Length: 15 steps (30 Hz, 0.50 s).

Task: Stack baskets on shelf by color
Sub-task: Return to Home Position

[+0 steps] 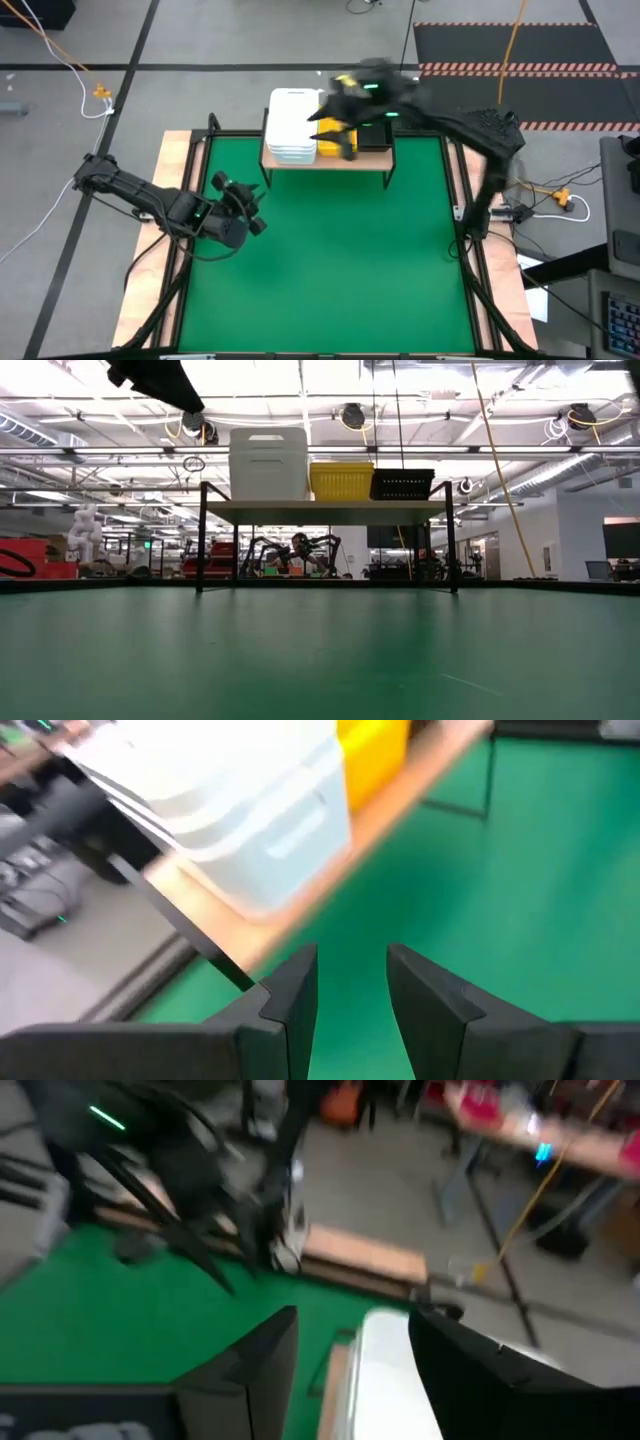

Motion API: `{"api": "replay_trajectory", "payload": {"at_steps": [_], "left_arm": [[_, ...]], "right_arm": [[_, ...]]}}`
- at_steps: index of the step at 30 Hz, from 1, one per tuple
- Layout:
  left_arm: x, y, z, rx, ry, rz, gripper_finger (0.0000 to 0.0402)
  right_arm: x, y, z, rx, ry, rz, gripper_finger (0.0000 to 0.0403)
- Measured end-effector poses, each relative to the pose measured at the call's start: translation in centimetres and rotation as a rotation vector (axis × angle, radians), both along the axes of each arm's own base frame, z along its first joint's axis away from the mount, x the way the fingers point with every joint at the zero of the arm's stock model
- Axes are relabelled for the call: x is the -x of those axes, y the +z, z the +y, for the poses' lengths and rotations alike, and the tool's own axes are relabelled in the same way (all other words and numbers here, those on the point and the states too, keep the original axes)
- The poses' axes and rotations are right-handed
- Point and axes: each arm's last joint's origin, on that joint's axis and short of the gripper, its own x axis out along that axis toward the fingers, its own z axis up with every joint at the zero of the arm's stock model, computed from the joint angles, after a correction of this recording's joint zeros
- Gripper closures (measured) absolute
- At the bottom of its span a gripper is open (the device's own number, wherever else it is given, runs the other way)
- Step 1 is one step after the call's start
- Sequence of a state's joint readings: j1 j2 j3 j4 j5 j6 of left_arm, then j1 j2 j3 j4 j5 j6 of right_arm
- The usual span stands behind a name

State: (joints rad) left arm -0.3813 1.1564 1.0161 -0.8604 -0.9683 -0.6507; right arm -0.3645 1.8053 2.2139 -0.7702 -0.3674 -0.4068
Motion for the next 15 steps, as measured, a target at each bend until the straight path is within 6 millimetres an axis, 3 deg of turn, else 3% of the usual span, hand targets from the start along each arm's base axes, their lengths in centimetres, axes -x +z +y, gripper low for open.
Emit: {"api": "replay_trajectory", "payload": {"at_steps": [3,6,10,15], "left_arm": [[-0.4,0.4,0.4,-0.039,0.021,-0.026,0.0277],[-0.8,-0.8,0.9,-0.083,0.030,-0.028,0.0277],[-1.2,-4.0,1.2,-0.076,0.023,-0.073,0.0277],[-1.9,-5.5,1.4,-0.075,-0.122,-0.181,0.0277]], "right_arm": [[4.2,2.3,2.1,0.012,0.009,-0.074,0.0228],[7.5,1.0,3.8,0.000,0.003,-0.110,0.0248],[11.9,-3.3,5.8,0.013,-0.107,-0.189,0.0270],[16.4,-10.7,7.9,-0.051,-0.216,-0.362,0.0282]]}}
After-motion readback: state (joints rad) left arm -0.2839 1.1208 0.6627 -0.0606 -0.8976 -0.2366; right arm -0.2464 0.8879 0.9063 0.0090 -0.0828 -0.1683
